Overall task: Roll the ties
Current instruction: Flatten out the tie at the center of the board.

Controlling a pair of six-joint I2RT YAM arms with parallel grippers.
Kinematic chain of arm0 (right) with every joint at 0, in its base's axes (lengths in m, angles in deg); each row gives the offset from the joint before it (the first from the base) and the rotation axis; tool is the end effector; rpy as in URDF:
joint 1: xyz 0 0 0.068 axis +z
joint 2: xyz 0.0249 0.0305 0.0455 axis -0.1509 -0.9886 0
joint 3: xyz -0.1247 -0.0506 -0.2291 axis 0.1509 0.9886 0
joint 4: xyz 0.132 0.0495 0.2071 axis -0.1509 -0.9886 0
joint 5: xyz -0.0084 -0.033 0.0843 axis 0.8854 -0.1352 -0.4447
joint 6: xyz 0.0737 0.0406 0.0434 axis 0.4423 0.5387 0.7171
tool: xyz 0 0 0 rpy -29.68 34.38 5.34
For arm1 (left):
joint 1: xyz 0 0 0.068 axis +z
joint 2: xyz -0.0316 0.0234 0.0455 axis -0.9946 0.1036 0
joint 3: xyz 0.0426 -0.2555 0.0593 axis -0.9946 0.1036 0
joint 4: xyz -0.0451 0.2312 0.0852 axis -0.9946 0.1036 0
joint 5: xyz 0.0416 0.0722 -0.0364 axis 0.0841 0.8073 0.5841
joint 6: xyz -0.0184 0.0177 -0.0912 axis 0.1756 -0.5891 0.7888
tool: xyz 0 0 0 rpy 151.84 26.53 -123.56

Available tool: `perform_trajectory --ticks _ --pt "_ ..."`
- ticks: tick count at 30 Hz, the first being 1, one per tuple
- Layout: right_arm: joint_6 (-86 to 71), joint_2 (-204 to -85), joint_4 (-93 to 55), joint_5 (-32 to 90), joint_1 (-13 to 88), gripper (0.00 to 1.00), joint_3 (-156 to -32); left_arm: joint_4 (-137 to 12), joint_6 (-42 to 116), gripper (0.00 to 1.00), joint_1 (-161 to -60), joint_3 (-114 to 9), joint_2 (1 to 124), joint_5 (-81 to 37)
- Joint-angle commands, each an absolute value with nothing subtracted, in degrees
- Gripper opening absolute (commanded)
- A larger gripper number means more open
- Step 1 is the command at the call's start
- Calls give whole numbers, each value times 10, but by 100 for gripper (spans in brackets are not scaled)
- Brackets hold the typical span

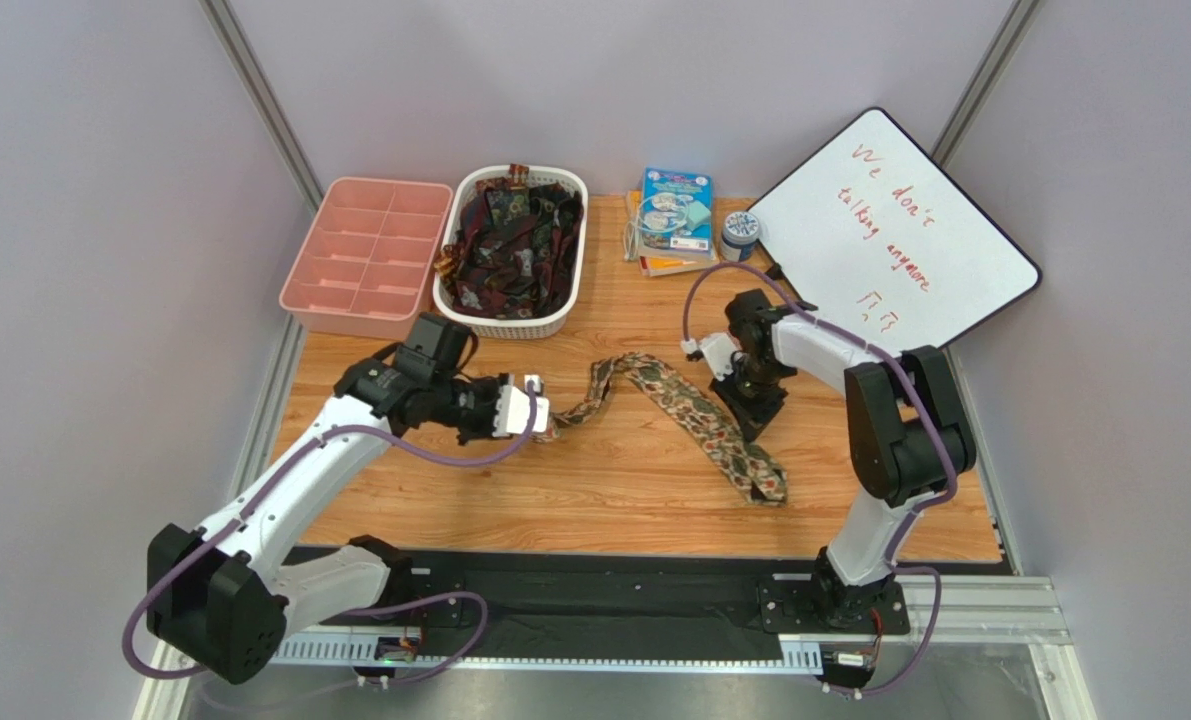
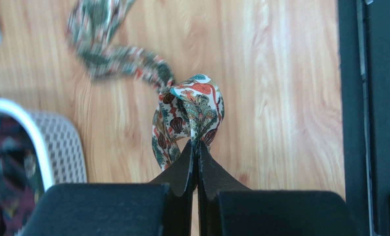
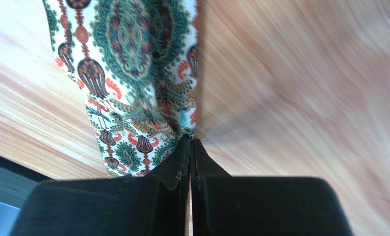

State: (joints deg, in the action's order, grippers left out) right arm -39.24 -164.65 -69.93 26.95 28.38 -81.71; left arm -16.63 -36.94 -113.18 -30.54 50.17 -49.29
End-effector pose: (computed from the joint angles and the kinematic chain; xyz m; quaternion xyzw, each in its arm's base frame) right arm 0.2714 0.1128 0.1101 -0.3776 0.9220 0.0856 0.0101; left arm 0.1714 -0.1527 0.2271 0.7136 0.5766 -0.2053 0.3408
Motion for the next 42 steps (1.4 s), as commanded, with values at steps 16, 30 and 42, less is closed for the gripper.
perform_trajectory --ticks 16,30,42 --pt "-926 -1545 -877 378 118 0 -771 23 -518 3 -871 -382 570 -676" --pt "-854 -1630 -868 349 135 7 -866 -69 -587 61 -795 -403 660 -603" --pt "-749 -1583 -921 319 137 57 -917 -86 -584 67 -976 -321 628 -480"
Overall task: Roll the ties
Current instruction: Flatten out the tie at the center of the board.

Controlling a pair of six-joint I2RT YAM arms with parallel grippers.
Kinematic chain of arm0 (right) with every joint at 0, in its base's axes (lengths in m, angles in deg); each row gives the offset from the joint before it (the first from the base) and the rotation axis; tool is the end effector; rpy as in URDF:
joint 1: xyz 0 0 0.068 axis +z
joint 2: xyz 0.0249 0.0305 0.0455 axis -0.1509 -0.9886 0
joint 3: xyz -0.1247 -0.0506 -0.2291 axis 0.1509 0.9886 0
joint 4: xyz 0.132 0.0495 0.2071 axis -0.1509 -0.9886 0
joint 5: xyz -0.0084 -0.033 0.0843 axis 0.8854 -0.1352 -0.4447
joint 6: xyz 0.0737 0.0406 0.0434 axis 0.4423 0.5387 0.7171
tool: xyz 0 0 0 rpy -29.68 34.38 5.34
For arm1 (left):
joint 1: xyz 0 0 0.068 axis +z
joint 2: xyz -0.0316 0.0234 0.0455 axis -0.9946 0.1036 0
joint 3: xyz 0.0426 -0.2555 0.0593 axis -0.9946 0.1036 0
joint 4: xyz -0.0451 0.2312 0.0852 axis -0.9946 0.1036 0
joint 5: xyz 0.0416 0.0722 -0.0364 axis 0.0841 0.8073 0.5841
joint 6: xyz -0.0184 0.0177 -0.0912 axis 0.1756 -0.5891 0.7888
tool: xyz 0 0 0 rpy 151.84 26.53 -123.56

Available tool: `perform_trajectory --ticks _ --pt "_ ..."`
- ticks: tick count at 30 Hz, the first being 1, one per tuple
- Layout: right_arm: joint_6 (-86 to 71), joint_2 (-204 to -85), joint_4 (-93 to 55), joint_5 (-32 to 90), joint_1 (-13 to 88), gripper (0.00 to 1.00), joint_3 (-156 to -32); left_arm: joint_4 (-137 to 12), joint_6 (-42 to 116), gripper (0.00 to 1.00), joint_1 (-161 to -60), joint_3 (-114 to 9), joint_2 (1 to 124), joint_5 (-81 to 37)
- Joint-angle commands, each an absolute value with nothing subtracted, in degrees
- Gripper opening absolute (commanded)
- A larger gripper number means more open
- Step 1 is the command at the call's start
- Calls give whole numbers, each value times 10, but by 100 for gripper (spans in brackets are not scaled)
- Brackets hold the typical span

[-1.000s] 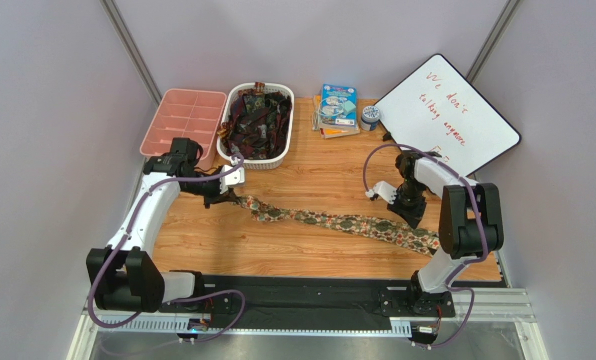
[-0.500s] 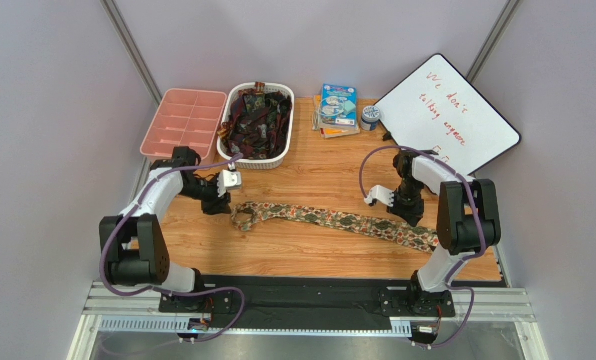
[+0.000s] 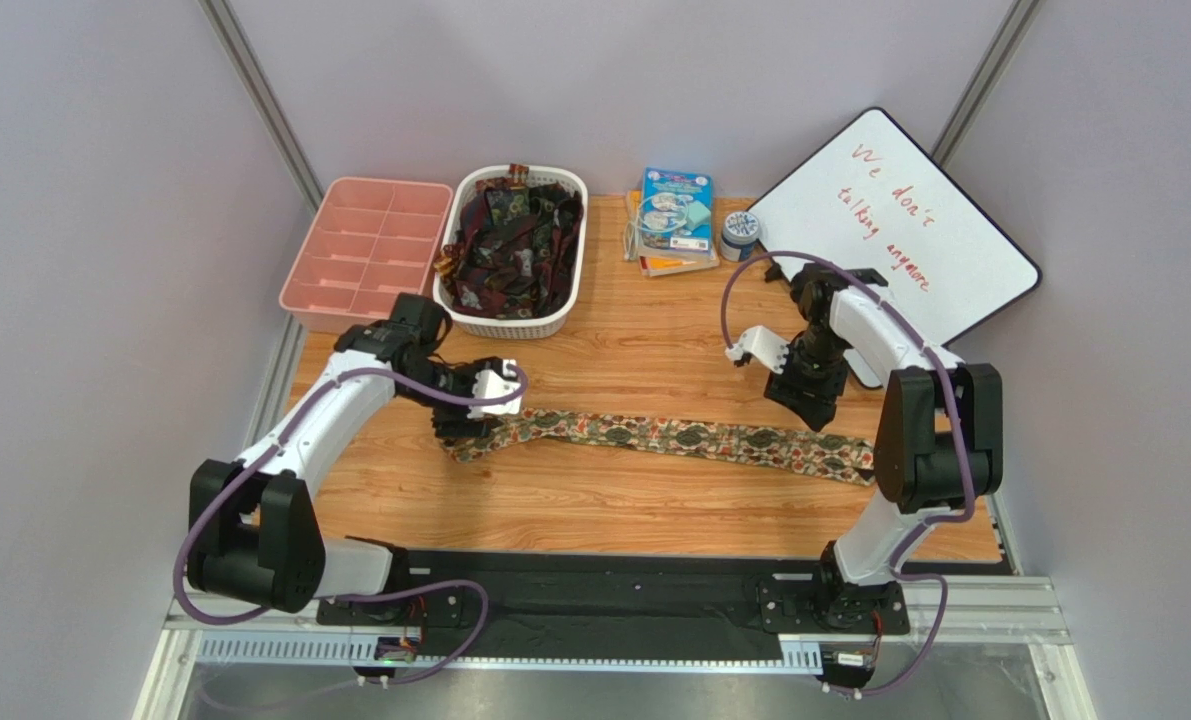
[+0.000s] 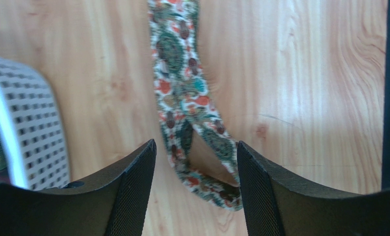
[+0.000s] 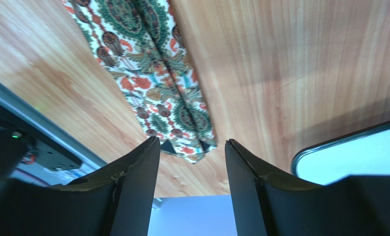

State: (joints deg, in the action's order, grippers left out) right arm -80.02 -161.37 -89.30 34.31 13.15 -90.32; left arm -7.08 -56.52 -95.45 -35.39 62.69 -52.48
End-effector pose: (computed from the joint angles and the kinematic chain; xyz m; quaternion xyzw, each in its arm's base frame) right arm 0.2723 0.0250 0.1600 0.5716 -0.8181 -0.0487 0.0396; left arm 0.2198 -0.0992 0.1995 0.7097 0.6096 -0.1959 0.2940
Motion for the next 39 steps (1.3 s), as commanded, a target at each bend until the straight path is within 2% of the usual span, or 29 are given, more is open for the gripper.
perform_trajectory --ticks 1,7,10,14,15,16,20,23,28,30,32,33,35,37,38,39 --pt "-739 -1582 -919 317 139 57 -911 -97 -580 67 -978 -318 640 -456" --pt "-662 -1577 -809 328 175 58 -819 -134 -555 69 -983 -313 689 -384" --pt "-647 -1586 -754 354 193 58 -769 -119 -557 63 -993 -309 707 -361" --pt "-665 -1603 -687 403 194 57 -715 -79 -568 42 -993 -326 733 -330" --pt "-673 -1607 -679 425 194 56 -707 -51 -569 31 -993 -347 737 -324" --pt "-679 -1612 -670 434 194 53 -700 -27 -571 26 -993 -363 746 -318" --pt "-729 -1612 -649 465 181 48 -683 100 -577 6 -984 -486 759 -376" --pt "-764 -1607 -656 468 163 43 -693 123 -562 0 -983 -526 783 -386" --pt "-786 -1605 -672 460 161 41 -711 59 -514 0 -983 -545 846 -370" --pt "-783 -1608 -677 457 161 42 -723 30 -508 14 -980 -541 867 -351" --pt "-784 -1606 -682 455 161 42 -727 -3 -501 36 -970 -530 866 -347" --pt "-784 -1603 -684 453 161 42 -730 0 -508 40 -964 -533 860 -368" --pt "-784 -1597 -692 447 161 42 -732 16 -530 62 -956 -536 846 -398" --pt "-784 -1592 -696 443 161 42 -735 15 -549 90 -960 -524 814 -444" --pt "-783 -1591 -697 439 161 42 -735 -2 -556 99 -964 -504 802 -454" --pt "-782 -1591 -699 438 161 42 -736 -20 -551 99 -971 -491 779 -461"
